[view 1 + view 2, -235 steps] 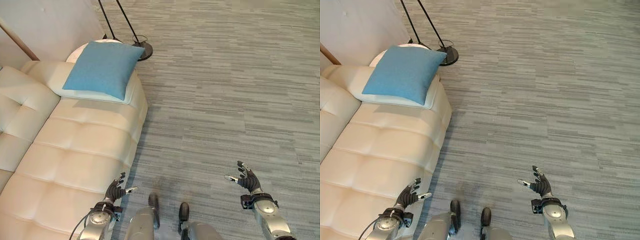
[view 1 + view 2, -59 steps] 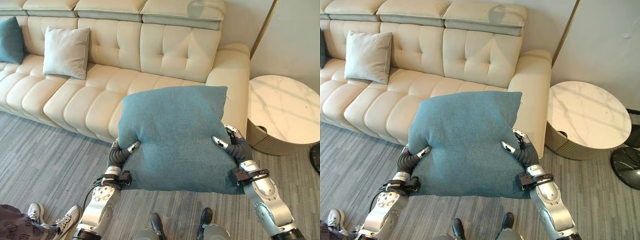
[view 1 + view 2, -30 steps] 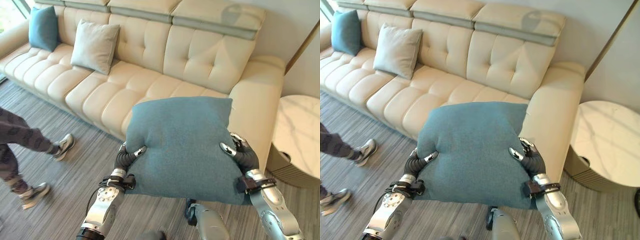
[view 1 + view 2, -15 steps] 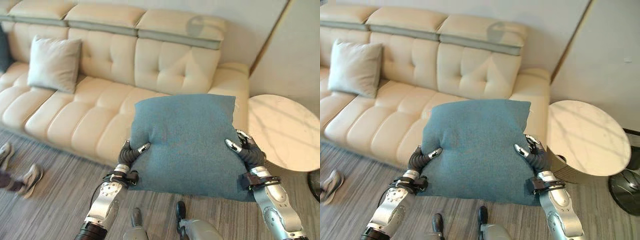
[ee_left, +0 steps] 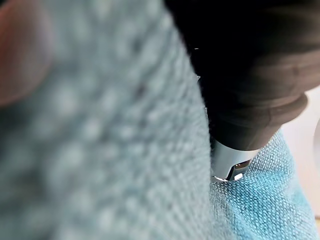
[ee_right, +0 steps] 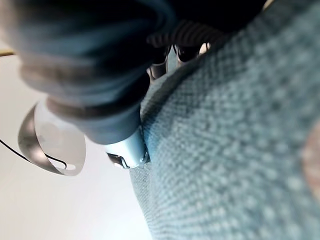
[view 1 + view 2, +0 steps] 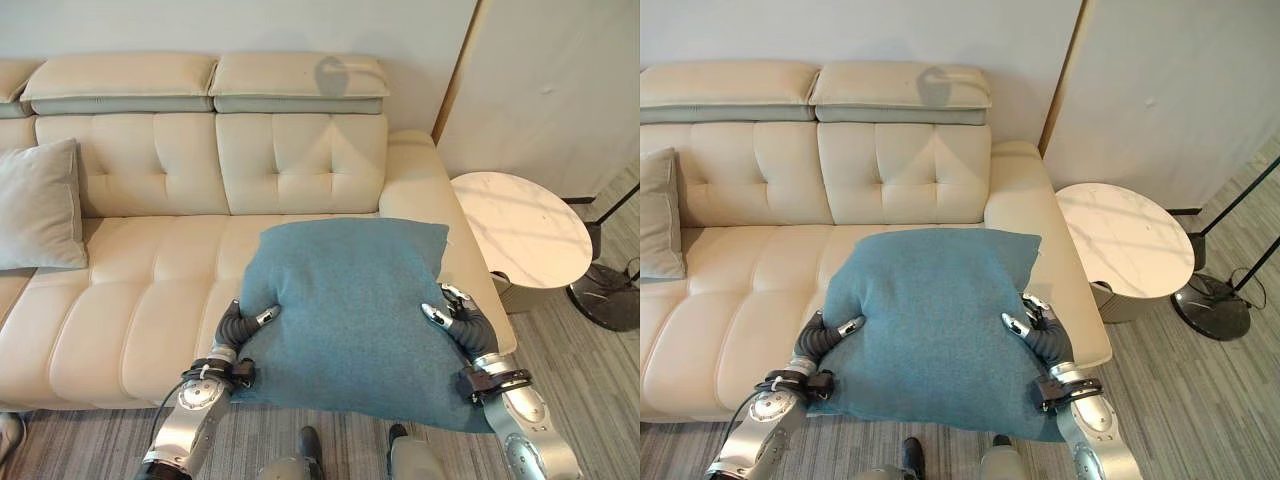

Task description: Pick up all the scattered cushions and arrange them neatly on the sofa.

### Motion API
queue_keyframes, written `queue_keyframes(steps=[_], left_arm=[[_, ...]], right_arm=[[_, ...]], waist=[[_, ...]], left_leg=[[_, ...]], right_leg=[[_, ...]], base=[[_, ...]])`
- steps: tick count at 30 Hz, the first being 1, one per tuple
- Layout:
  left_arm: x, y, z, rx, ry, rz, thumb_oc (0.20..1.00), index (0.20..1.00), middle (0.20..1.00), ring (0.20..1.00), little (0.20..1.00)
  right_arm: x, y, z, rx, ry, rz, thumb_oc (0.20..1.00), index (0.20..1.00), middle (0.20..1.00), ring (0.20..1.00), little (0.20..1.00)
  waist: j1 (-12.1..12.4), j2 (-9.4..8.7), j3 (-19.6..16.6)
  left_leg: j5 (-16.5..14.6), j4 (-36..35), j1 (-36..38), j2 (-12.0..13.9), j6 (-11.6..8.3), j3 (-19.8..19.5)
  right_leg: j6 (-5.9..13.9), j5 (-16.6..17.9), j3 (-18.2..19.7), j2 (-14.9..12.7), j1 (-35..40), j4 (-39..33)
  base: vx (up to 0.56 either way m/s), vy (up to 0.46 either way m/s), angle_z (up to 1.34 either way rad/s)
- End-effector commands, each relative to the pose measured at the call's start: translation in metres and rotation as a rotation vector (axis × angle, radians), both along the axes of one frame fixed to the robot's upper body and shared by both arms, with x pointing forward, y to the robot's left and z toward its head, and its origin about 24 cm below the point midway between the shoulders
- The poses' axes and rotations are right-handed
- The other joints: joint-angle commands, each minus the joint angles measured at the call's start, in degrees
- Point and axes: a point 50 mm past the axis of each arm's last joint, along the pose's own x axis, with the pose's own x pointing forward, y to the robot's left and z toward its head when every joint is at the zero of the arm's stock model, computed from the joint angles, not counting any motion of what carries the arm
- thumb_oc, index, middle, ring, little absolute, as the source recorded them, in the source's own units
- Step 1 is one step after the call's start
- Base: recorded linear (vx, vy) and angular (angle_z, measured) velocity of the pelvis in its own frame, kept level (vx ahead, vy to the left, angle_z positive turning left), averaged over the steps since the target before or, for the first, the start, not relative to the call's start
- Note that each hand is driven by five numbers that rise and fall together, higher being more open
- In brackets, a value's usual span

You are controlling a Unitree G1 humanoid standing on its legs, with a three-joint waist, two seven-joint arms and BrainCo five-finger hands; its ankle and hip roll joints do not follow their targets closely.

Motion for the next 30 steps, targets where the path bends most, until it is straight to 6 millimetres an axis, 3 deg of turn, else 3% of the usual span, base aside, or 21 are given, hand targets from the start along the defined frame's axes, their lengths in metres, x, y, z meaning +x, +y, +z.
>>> queue_keyframes(steps=[1,3,5,7,11,15,19,21,22,23,25,26,27,28,29,30], left_arm=[[0.022,-0.046,0.061,-0.086,-0.336,-0.176,0.2,0.2,0.2,0.2,0.2],[0.022,-0.047,0.063,-0.087,-0.344,-0.189,0.2,0.2,0.2,0.2,0.2],[0.022,-0.051,0.062,-0.099,-0.346,-0.197,0.2,0.2,0.2,0.2,0.2],[0.021,-0.055,0.065,-0.127,-0.359,-0.219,0.2,0.2,0.2,0.2,0.2],[0.022,-0.056,0.063,-0.131,-0.354,-0.219,0.2,0.2,0.2,0.2,0.2],[0.027,-0.053,0.069,-0.102,-0.378,-0.192,0.2,0.2,0.2,0.2,0.2],[0.04,-0.054,0.084,-0.08,-0.45,-0.183,0.2,0.2,0.2,0.2,0.2],[0.053,-0.055,0.099,-0.043,-0.512,-0.178,0.2,0.2,0.2,0.2,0.2],[0.054,-0.055,0.099,-0.043,-0.514,-0.178,0.2,0.2,0.2,0.2,0.2],[0.063,-0.055,0.115,-0.017,-0.575,-0.166,0.2,0.2,0.2,0.2,0.2],[0.069,-0.057,0.124,-0.004,-0.61,-0.163,0.2,0.2,0.2,0.2,0.2],[0.08,-0.059,0.142,0.034,-0.679,-0.151,0.2,0.2,0.2,0.2,0.2],[0.081,-0.059,0.143,0.034,-0.681,-0.151,0.2,0.2,0.2,0.2,0.2],[0.094,-0.059,0.168,0.07,-0.768,-0.118,0.2,0.2,0.2,0.2,0.2],[0.095,-0.059,0.169,0.07,-0.77,-0.118,0.2,0.2,0.2,0.2,0.2],[0.101,-0.06,0.183,0.102,-0.817,-0.109,0.2,0.2,0.2,0.2,0.2]], right_arm=[[0.019,0.019,0.038,0.027,-0.219,0.129,0.2,0.2,0.2,0.2,0.2],[0.018,0.017,0.039,0.021,-0.22,0.134,0.2,0.2,0.2,0.2,0.2],[0.014,0.015,0.038,0.041,-0.216,0.128,0.2,0.2,0.2,0.2,0.2],[0.011,0.008,0.037,0.04,-0.207,0.118,0.2,0.2,0.2,0.2,0.2],[0.012,0.001,0.033,0.007,-0.184,0.1,0.2,0.2,0.2,0.2,0.2],[0.016,0.003,0.034,-0.003,-0.19,0.1,0.2,0.2,0.2,0.2,0.2],[0.03,0.014,0.048,0.046,-0.25,0.122,0.2,0.2,0.2,0.2,0.2],[0.046,0.033,0.061,0.063,-0.301,0.158,0.2,0.2,0.2,0.2,0.2],[0.047,0.033,0.062,0.063,-0.303,0.158,0.2,0.2,0.2,0.2,0.2],[0.058,0.047,0.074,0.078,-0.346,0.179,0.2,0.2,0.2,0.2,0.2],[0.065,0.054,0.083,0.084,-0.373,0.185,0.2,0.2,0.2,0.2,0.2],[0.076,0.065,0.1,0.111,-0.431,0.178,0.2,0.2,0.2,0.2,0.2],[0.076,0.065,0.101,0.111,-0.433,0.178,0.2,0.2,0.2,0.2,0.2],[0.089,0.076,0.127,0.136,-0.512,0.158,0.2,0.2,0.2,0.2,0.2],[0.09,0.076,0.128,0.137,-0.514,0.158,0.2,0.2,0.2,0.2,0.2],[0.096,0.082,0.145,0.148,-0.566,0.151,0.2,0.2,0.2,0.2,0.2]], waist=[[-0.9,0.29,-1.3],[-1.3,0.35,-1.4],[-1.7,-0.14,-1.6],[-1.8,-0.24,-1.9],[-1.6,-0.27,-1.6],[-0.8,-0.21,-1.7],[-1.0,1.55,-0.9],[-0.4,2.7,-0.3],[-0.4,2.69,-0.4],[0.4,3.38,0.3],[0.9,3.65,0.3],[1.8,4.26,1.0],[1.8,4.21,0.9],[2.7,4.75,1.9],[2.7,4.69,1.8],[3.1,4.91,2.2]], left_leg=[[-4.9,-0.6,3.9,3.5,-4.75,-4.3],[-5.3,0.0,4.0,3.5,-4.93,-4.7],[-6.6,1.8,4.2,3.0,-4.99,-5.2],[-7.4,6.7,3.5,3.4,-6.13,-5.0],[-5.2,13.6,0.6,4.5,-7.37,-6.4],[-5.2,8.3,-2.7,3.7,-7.16,-9.0],[-3.9,3.7,-2.9,3.8,-7.13,-9.0],[-3.4,1.5,-4.6,3.1,-6.58,-8.3],[-3.3,1.4,-4.8,3.1,-6.58,-8.2],[-3.0,0.6,-6.7,2.6,-6.05,-8.0],[-2.7,0.3,-8.4,2.5,-5.86,-7.8],[-2.1,0.4,-11.3,2.1,-5.54,-7.5],[-2.1,0.5,-11.5,2.1,-5.53,-7.5],[-1.5,0.4,-14.2,1.8,-5.38,-7.6],[-1.3,0.4,-14.4,1.8,-5.38,-7.6],[-0.9,0.3,-15.8,1.6,-5.35,-7.6]], right_leg=[[-1.35,2.5,-5.1,5.5,-0.2,-9.3],[-1.17,2.3,-5.5,5.2,0.6,-10.4],[-2.18,2.2,-2.8,6.3,1.9,-10.7],[-3.13,2.2,-3.4,6.0,4.2,-12.7],[-4.03,2.1,-3.9,5.8,6.2,-14.3],[-4.0,0.9,-3.3,5.1,7.7,-15.4],[-4.48,-0.1,-2.5,6.1,5.5,-14.5],[-4.42,1.1,-1.4,6.1,1.1,-14.4],[-4.41,1.1,-1.4,6.1,0.8,-14.3],[-4.16,1.9,-0.5,6.1,-2.5,-13.9],[-4.05,2.2,0.1,6.0,-4.9,-13.1],[-3.7,2.8,0.6,5.5,-8.4,-12.3],[-3.69,2.8,0.7,5.5,-8.7,-12.1],[-3.23,3.2,1.0,5.1,-11.6,-11.3],[-3.23,3.5,1.0,5.1,-11.9,-11.4],[-3.0,3.8,1.0,4.8,-13.2,-11.3]], base=[[0.13,0.01,-0.2],[0.14,-0.028,-0.03],[0.24,-0.104,0.34],[0.25,-0.155,0.46],[0.14,-0.08,0.22],[0.13,-0.001,0.01],[0.02,0.064,-0.12],[-0.09,0.097,-0.08],[-0.13,0.115,-0.18],[-0.13,0.086,-0.32],[-0.12,0.086,-0.26],[-0.07,0.056,-0.13],[-0.13,0.098,-0.19],[-0.07,0.041,-0.1],[-0.09,0.056,-0.03],[-0.07,0.036,0.07]])
